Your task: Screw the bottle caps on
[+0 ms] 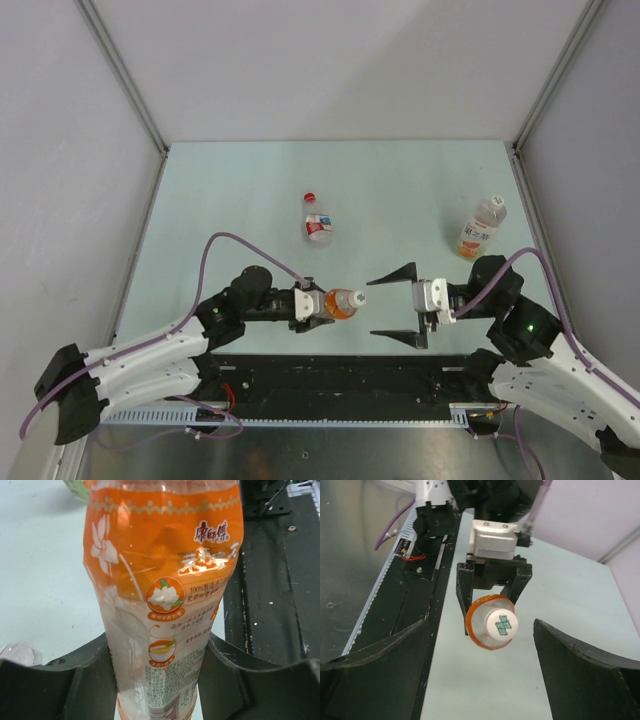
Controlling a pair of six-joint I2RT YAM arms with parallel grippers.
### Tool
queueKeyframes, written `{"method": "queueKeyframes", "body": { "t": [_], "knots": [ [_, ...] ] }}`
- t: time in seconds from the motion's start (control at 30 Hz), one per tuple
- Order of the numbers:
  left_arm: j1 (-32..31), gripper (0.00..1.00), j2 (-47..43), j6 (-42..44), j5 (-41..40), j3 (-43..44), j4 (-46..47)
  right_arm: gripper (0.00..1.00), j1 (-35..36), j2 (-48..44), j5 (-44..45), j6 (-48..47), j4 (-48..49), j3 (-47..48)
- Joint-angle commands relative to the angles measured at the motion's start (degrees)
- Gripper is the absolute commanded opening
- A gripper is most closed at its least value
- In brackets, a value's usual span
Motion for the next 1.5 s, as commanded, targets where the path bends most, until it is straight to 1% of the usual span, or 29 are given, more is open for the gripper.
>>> {"method": "queueKeyframes", "body": {
  "t": [0.0,0.17,0.23,0.37,0.57,0.77,0.93,1.07,1.13,1.2,1.23,1.3,1.4,1.47],
  "knots": [
    [0.2,0.0,-2.0,2.2,5.8,2.6,-1.4,0.87,0.8,-0.3,-4.9,-7.9,-4.3,0.6],
    [0.2,0.0,-1.7,3.1,6.7,3.2,-2.5,0.82,1.5,1.8,-2.4,-6.8,-2.3,0.6],
    [0.2,0.0,-1.5,3.1,6.7,3.4,-2.7,0.79,1.6,2.6,-3.2,-7.5,-2.6,0.7],
    [0.2,0.0,-1.1,2.8,6.5,3.5,-2.8,0.69,2.2,3.3,-4.4,-8.2,-2.7,1.0],
    [0.2,0.0,-0.9,2.7,6.3,3.7,-2.9,0.66,2.8,4.5,-3.7,-7.6,-1.3,1.0],
    [0.1,0.0,0.1,2.4,6.2,4.0,-2.9,0.58,3.1,5.6,-3.4,-7.5,-1.2,1.1],
    [0.2,0.0,-0.3,2.3,6.6,4.1,-2.9,0.44,3.2,5.7,-2.9,-6.4,-1.1,1.2],
    [0.2,0.0,-1.0,2.1,5.5,4.2,-2.7,0.22,3.3,6.2,-2.4,-4.3,-1.2,1.2],
    [0.2,0.0,-1.5,1.0,2.6,4.4,-1.1,0.17,3.3,6.9,-1.6,-1.4,-0.7,1.2],
    [0.1,0.0,-2.2,-0.3,-2.0,4.6,1.2,0.13,3.3,8.2,2.3,4.5,0.9,1.2],
    [0.1,0.0,-2.6,-1.1,-4.9,4.8,2.8,0.07,3.4,9.1,6.7,8.8,2.1,1.2],
    [0.1,0.0,-3.1,-1.6,-10.9,5.2,5.9,0.02,3.5,11.4,17.5,19.3,4.8,1.2],
    [-0.2,0.0,-2.1,-0.4,-16.8,6.0,10.2,0.0,3.6,15.3,30.0,33.3,7.2,1.2],
    [-0.7,0.0,0.2,0.7,-20.4,7.0,12.2,0.0,3.6,18.3,34.9,42.6,8.4,1.2]
  ]
}}
